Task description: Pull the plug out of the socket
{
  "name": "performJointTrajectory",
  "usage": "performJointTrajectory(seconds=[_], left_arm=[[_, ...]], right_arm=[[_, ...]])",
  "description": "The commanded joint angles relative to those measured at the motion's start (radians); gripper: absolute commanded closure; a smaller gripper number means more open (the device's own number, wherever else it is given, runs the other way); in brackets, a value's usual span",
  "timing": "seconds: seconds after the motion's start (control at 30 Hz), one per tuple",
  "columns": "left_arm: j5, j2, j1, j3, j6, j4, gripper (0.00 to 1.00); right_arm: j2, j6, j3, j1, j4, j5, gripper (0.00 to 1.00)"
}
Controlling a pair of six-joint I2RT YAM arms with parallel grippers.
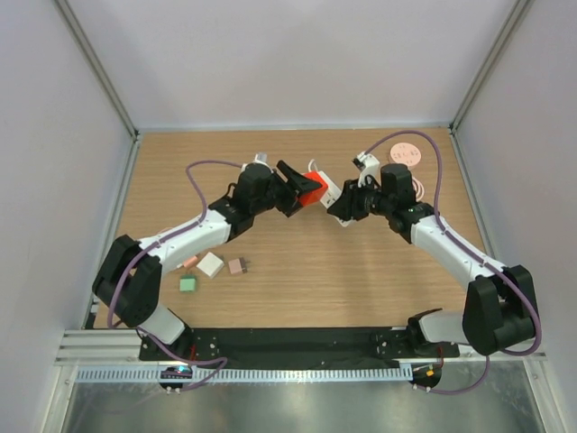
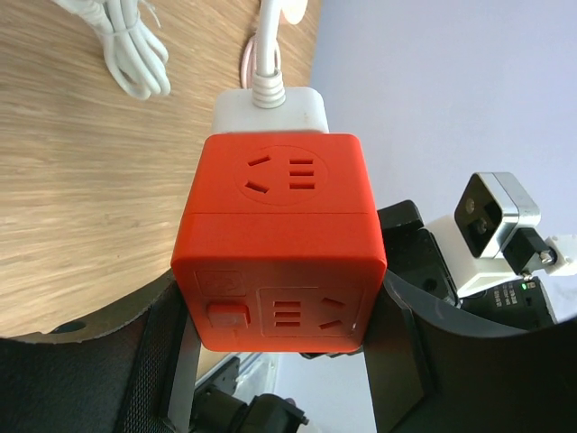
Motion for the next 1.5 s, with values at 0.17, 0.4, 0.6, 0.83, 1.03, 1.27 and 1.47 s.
performJointTrajectory(seconds=[0.17, 0.4, 0.6, 0.83, 1.03, 1.27, 1.47], left_arm=[[0.195, -0.114, 0.012, 0.099, 0.378, -0.11, 1.0], [0.328, -0.143, 0.012, 0.064, 0.563, -0.067, 1.0], [0.315, -0.184, 0.014, 0.017, 0.548, 0.031, 1.0], [0.22, -0.229, 0.021, -0.046, 0.367, 0.096, 1.0], [0.085, -0.295, 0.023, -0.115, 0.166, 0.09, 1.0], [0.075, -0.321, 0.023, -0.105, 0.132, 0.024, 1.0], [0.205, -0.286, 0.023, -0.043, 0.279, -0.07, 1.0]], right_arm=[[0.006, 0.024, 0.004, -0.07, 0.066, 0.289, 0.99], [-0.034, 0.021, -0.022, -0.072, 0.082, 0.327, 0.99], [-0.062, 0.011, -0.038, -0.072, 0.122, 0.373, 0.99], [-0.071, -0.01, -0.038, -0.072, 0.126, 0.424, 0.99], [-0.08, -0.022, -0.036, -0.072, 0.126, 0.447, 0.99], [-0.083, -0.032, -0.033, -0.072, 0.126, 0.458, 0.99], [-0.093, 0.008, -0.044, -0.096, 0.146, 0.207, 0.99]])
